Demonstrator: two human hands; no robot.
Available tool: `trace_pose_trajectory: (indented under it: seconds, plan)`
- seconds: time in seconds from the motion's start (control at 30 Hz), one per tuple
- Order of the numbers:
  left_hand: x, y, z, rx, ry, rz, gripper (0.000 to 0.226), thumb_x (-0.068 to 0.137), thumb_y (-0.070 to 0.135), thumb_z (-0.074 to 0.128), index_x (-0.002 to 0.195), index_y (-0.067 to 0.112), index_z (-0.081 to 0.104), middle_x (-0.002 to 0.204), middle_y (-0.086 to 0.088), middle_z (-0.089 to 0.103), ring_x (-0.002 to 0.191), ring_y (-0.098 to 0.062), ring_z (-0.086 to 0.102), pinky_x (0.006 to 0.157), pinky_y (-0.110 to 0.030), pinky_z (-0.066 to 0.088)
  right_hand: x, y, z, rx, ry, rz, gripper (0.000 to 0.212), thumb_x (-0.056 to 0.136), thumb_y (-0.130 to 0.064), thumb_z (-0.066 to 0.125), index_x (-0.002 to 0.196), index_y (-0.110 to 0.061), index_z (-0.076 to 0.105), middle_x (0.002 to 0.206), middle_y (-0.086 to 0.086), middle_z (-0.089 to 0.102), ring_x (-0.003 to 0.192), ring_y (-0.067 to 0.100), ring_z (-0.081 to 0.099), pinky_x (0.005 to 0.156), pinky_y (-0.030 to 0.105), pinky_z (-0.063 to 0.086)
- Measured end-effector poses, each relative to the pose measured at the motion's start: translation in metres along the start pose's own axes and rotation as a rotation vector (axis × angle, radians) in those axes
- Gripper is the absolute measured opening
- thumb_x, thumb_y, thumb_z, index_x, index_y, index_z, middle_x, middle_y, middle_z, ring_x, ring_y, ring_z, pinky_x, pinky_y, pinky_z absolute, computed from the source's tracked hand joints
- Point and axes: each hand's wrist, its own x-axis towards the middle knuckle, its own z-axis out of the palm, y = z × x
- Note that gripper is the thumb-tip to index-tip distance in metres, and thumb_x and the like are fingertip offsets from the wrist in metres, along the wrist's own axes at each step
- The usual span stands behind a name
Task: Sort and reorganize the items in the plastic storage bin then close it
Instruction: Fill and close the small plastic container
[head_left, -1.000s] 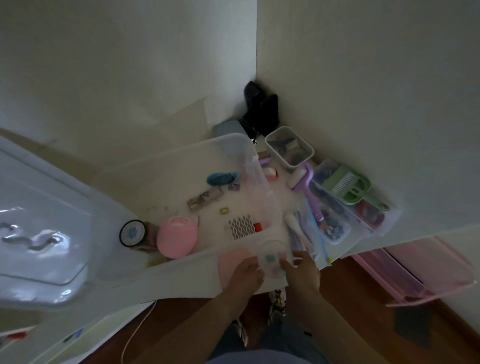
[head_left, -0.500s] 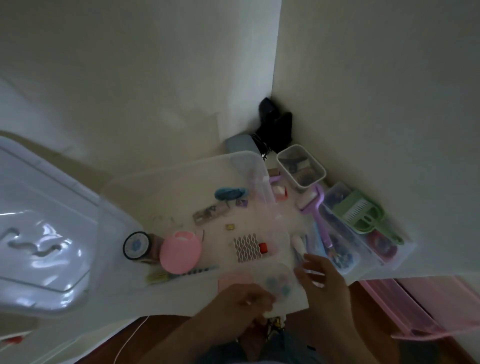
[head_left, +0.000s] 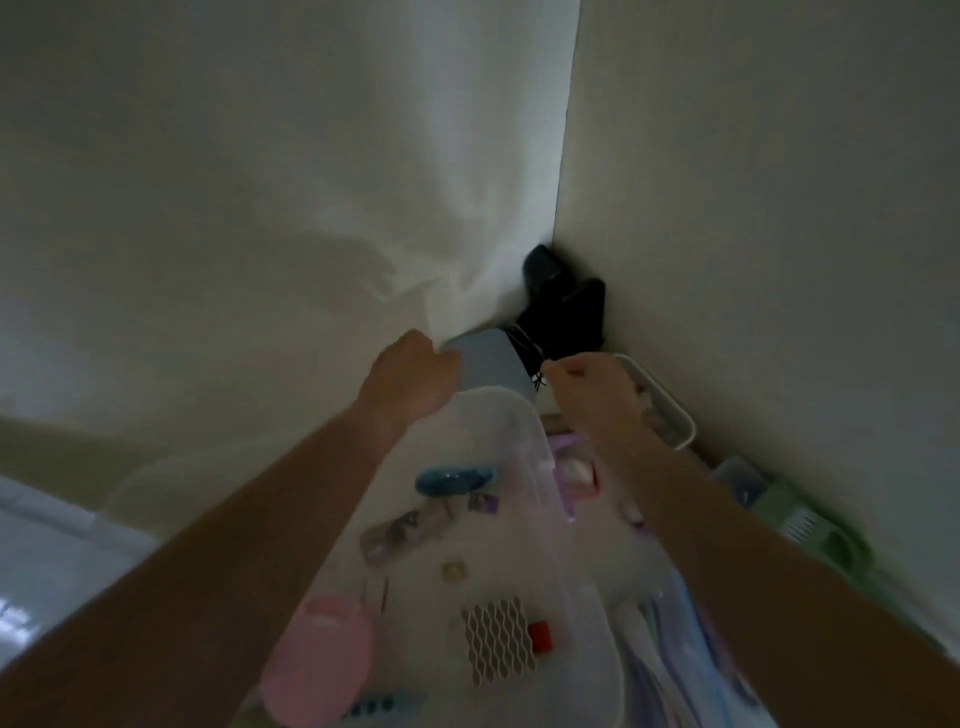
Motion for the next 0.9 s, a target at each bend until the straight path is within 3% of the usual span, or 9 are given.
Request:
trace_pose_trajectory:
  seconds: [0.13, 0.23, 0.3, 0.37, 0.43, 0.6, 0.73, 0.8, 0.9]
  plan:
    - [0.061, 0.016, 0.013, 0.052, -0.241, -0.087, 0.037, 0.106, 0.018, 0.041, 0.131, -0.006, 0.052, 0.091, -0.008, 0.053, 0.094, -0.024, 0.052, 0.073, -0.028, 0.038, 0.071, 0.015, 0.044, -0.187, -0.165, 0.076, 0.031, 0.094, -0.027, 0.051, 0.097, 0.002, 0.061, 0.095, 0.019, 0.064, 0.101, 0.034, 0.063, 0.071, 0.028, 0.037]
    - [0.089, 0.014, 0.030, 0.042, -0.390, -0.244, 0.031, 0.107, 0.025, 0.041, 0.120, 0.001, 0.055, 0.126, -0.019, 0.059, 0.111, -0.029, 0.059, 0.090, -0.035, 0.048, 0.096, 0.023, 0.069, -0.286, -0.208, 0.113, 0.034, 0.096, -0.025, 0.052, 0.114, 0.003, 0.058, 0.117, 0.020, 0.063, 0.112, 0.035, 0.059, 0.075, 0.029, 0.039]
    - [0.102, 0.010, 0.041, -0.005, -0.441, -0.308, 0.044, 0.103, 0.036, 0.046, 0.133, 0.003, 0.048, 0.128, -0.022, 0.056, 0.102, -0.037, 0.062, 0.089, -0.039, 0.049, 0.106, 0.027, 0.082, -0.329, -0.223, 0.146, 0.034, 0.095, -0.024, 0.055, 0.117, 0.001, 0.057, 0.123, 0.020, 0.061, 0.113, 0.035, 0.059, 0.075, 0.030, 0.040]
    - [0.112, 0.010, 0.047, -0.069, -0.441, -0.348, 0.055, 0.101, 0.041, 0.048, 0.140, 0.002, 0.044, 0.117, -0.020, 0.056, 0.085, -0.034, 0.061, 0.077, -0.037, 0.047, 0.112, 0.031, 0.089, -0.327, -0.219, 0.158, 0.030, 0.093, -0.022, 0.058, 0.115, -0.001, 0.057, 0.120, 0.017, 0.062, 0.111, 0.034, 0.059, 0.073, 0.029, 0.041]
    - [0.113, 0.012, 0.046, -0.166, -0.397, -0.349, 0.047, 0.101, 0.037, 0.047, 0.136, 0.006, 0.048, 0.106, -0.017, 0.061, 0.084, -0.032, 0.064, 0.070, -0.032, 0.045, 0.114, 0.031, 0.090, -0.217, -0.197, 0.182, 0.026, 0.091, -0.015, 0.058, 0.113, 0.000, 0.058, 0.112, 0.015, 0.062, 0.107, 0.034, 0.061, 0.076, 0.029, 0.048]
    - [0.099, 0.002, 0.038, -0.440, -0.336, -0.422, 0.038, 0.098, 0.026, 0.049, 0.132, 0.008, 0.050, 0.108, -0.015, 0.061, 0.094, -0.033, 0.066, 0.077, -0.035, 0.051, 0.115, 0.026, 0.076, 0.252, -0.185, 0.272, 0.032, 0.080, -0.004, 0.068, 0.110, 0.000, 0.059, 0.105, 0.019, 0.062, 0.089, 0.033, 0.065, 0.054, 0.033, 0.057]
    - [0.094, 0.004, 0.040, -0.521, -0.209, -0.441, 0.046, 0.102, 0.018, 0.049, 0.146, 0.007, 0.041, 0.149, -0.012, 0.043, 0.133, -0.034, 0.045, 0.099, -0.045, 0.047, 0.114, 0.032, 0.085, 0.198, -0.214, 0.270, 0.046, 0.071, -0.018, 0.070, 0.114, -0.003, 0.062, 0.111, 0.016, 0.064, 0.102, 0.036, 0.065, 0.082, 0.048, 0.059]
    - [0.095, 0.002, 0.047, -0.475, -0.191, -0.430, 0.047, 0.105, 0.011, 0.044, 0.150, 0.003, 0.034, 0.155, -0.011, 0.035, 0.142, -0.030, 0.035, 0.114, -0.041, 0.034, 0.118, 0.044, 0.097, 0.135, -0.246, 0.266, 0.048, 0.068, -0.025, 0.069, 0.112, -0.005, 0.065, 0.110, 0.014, 0.066, 0.100, 0.035, 0.066, 0.083, 0.048, 0.059]
    - [0.102, -0.010, 0.049, -0.310, -0.215, -0.433, 0.048, 0.104, 0.005, 0.042, 0.148, -0.009, 0.030, 0.153, -0.018, 0.036, 0.139, -0.035, 0.037, 0.116, -0.042, 0.028, 0.121, 0.054, 0.113, 0.112, -0.297, 0.252, 0.051, 0.070, -0.023, 0.065, 0.117, -0.003, 0.062, 0.115, 0.016, 0.065, 0.102, 0.034, 0.065, 0.088, 0.047, 0.057]
